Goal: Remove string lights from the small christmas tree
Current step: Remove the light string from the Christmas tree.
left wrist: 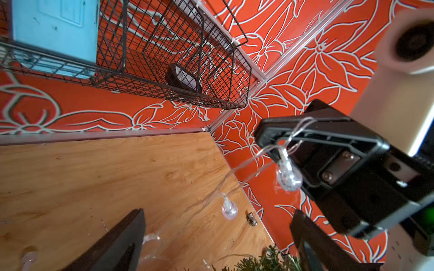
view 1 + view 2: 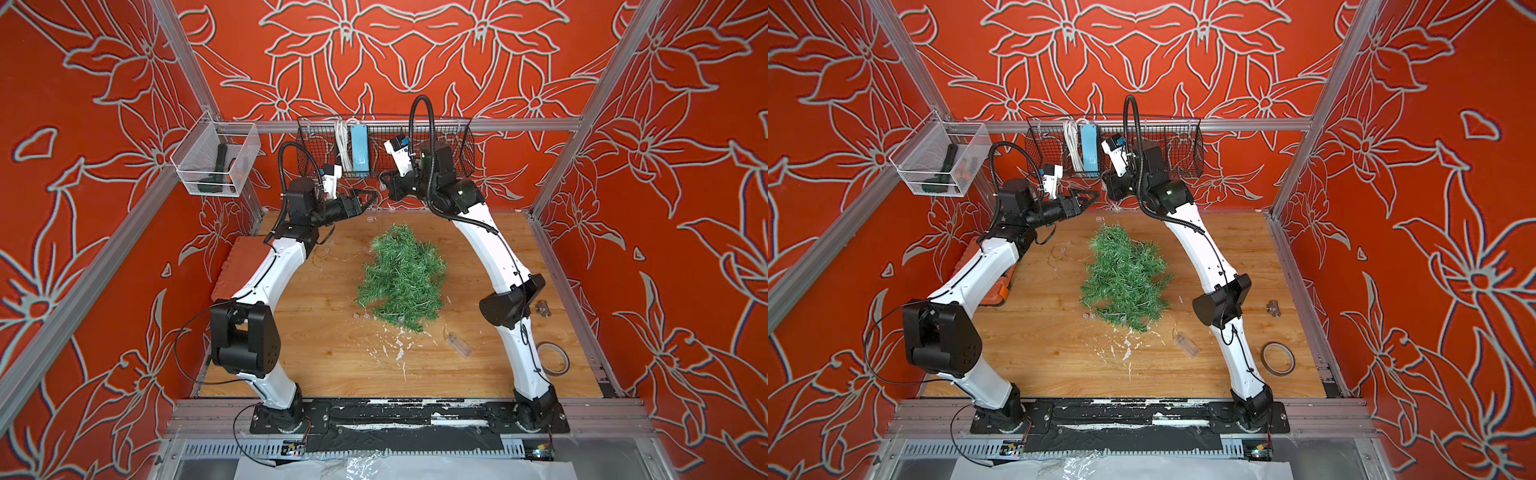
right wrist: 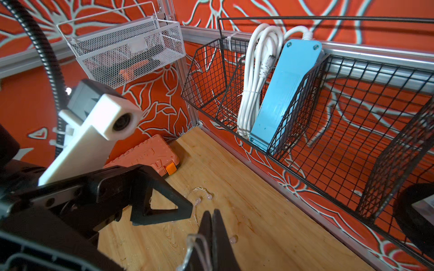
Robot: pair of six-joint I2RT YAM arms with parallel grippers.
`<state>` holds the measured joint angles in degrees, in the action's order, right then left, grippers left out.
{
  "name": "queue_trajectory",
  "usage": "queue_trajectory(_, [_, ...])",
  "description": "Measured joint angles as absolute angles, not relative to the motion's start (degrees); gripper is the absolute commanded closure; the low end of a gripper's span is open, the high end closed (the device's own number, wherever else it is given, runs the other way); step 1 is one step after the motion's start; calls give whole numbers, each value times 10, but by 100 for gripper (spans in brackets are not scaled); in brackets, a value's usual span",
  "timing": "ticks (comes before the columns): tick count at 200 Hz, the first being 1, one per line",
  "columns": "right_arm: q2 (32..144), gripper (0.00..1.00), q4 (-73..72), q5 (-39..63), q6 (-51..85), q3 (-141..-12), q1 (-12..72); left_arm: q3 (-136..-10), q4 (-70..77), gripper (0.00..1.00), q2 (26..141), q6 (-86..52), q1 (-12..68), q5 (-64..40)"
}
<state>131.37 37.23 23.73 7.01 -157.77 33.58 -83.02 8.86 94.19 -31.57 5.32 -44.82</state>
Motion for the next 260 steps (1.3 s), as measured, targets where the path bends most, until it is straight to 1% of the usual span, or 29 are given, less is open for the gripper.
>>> queue_trajectory(45, [1314, 100, 373, 252, 75, -1578, 345, -842, 72, 7, 941, -258, 97, -408])
queue_trajectory(63, [1313, 100, 371, 259, 77, -1578, 352, -845, 60, 11, 946, -246, 105, -391])
queue_trajectory(79, [1312, 100, 371, 268, 79, -1578, 358, -847, 57, 22, 951, -239, 105, -375])
queue_trajectory(93, [1312, 100, 370, 273, 81, -1577, 361, -847, 54, 37, 953, -239, 104, -365])
queue_trajectory(104, [1311, 100, 368, 277, 83, -1575, 364, -848, 54, 46, 954, -230, 104, -359])
queue_trajectory(112, [1310, 100, 367, 278, 84, -1572, 366, -848, 53, 56, 954, -230, 104, -356])
queue_trajectory(132, [1308, 100, 362, 282, 86, -1567, 366, -848, 52, 77, 954, -225, 105, -348])
queue_trajectory(166, [1306, 100, 357, 281, 88, -1562, 366, -850, 52, 100, 954, -221, 105, -328])
queue_trajectory(186, [1303, 100, 356, 276, 89, -1555, 366, -852, 50, 100, 954, -218, 105, -312])
queue_trajectory(198, [1300, 93, 356, 268, 90, -1548, 366, -854, 50, 100, 954, -220, 104, -301])
queue_trajectory(206, [1298, 82, 355, 264, 91, -1543, 366, -854, 50, 100, 953, -223, 103, -295])
queue_trajectory(219, [1292, 61, 354, 256, 97, -1535, 366, -854, 47, 100, 952, -230, 98, -275])
queue_trajectory(225, [1289, 54, 354, 252, 96, -1534, 366, -854, 43, 100, 952, -232, 94, -266])
queue_trajectory(244, [1276, 42, 352, 235, 94, -1533, 365, -854, 25, 100, 950, -236, 79, -227])
queue_trajectory(260, [1258, 36, 351, 218, 96, -1531, 364, -854, 8, 100, 945, -245, 61, -194])
